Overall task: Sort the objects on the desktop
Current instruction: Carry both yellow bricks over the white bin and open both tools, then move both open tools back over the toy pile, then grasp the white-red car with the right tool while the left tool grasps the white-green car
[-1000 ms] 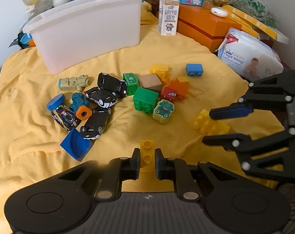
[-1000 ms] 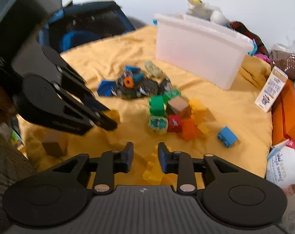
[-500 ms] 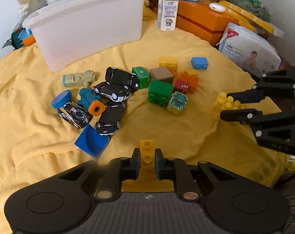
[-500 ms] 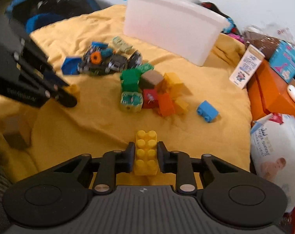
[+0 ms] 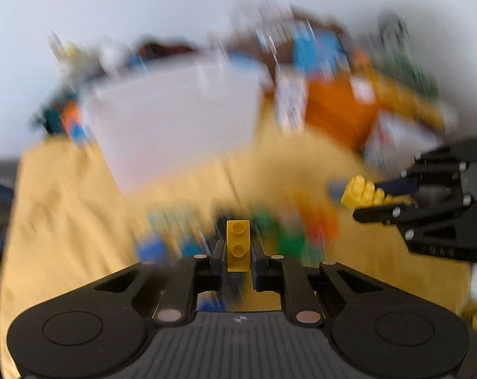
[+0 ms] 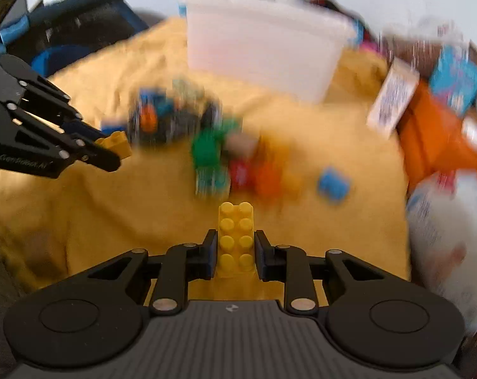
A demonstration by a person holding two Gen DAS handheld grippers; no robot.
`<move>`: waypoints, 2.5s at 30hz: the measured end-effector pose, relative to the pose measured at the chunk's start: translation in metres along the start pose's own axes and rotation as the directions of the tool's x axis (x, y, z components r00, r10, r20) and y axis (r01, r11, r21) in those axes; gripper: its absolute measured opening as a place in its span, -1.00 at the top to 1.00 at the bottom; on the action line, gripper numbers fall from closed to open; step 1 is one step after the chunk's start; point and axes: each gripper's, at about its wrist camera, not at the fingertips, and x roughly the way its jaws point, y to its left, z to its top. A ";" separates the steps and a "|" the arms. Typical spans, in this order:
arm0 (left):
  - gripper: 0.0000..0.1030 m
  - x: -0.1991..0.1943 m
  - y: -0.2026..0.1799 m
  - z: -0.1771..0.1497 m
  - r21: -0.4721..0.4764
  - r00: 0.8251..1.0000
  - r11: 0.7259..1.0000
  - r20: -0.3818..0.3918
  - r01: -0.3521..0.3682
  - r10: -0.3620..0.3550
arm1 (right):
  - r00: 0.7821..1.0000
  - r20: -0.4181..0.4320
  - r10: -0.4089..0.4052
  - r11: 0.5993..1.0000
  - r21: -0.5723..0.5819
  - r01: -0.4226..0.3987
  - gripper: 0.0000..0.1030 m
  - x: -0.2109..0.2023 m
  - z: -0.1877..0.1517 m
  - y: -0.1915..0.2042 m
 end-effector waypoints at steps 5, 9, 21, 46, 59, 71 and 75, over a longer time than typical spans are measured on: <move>0.66 -0.019 0.038 0.086 -0.024 0.969 0.998 0.239 -0.053 0.057 | 0.975 0.215 -0.063 0.994 -0.074 0.081 0.48 -0.027 0.080 -0.025; 0.66 -0.009 0.065 0.145 0.007 0.944 0.990 0.303 -0.143 0.134 | 0.933 0.352 -0.074 0.994 -0.054 0.099 0.47 -0.029 0.152 -0.049; 0.15 0.084 0.116 0.181 -0.027 0.974 0.975 0.054 -0.220 0.221 | 0.905 0.401 -0.144 0.989 0.092 0.116 0.27 0.036 0.258 -0.083; -0.07 0.030 -0.030 -0.057 0.273 0.996 0.961 -0.054 -0.052 0.070 | 0.996 0.059 0.063 0.998 -0.002 -0.063 0.18 0.026 0.031 0.009; 0.61 0.062 -0.004 -0.057 0.182 0.982 0.983 -0.187 0.007 0.028 | 0.993 0.112 0.035 0.999 -0.015 -0.034 0.18 0.031 0.055 0.017; 0.61 0.004 0.023 -0.115 -0.297 0.940 0.935 -0.215 0.195 -0.264 | 0.986 -0.041 0.163 0.985 -0.049 -0.165 0.19 0.106 0.096 0.056; 0.61 0.004 0.028 -0.117 -0.358 0.929 0.904 -0.192 0.234 -0.317 | 0.999 -0.027 0.029 0.987 -0.155 -0.033 0.58 0.113 0.086 0.077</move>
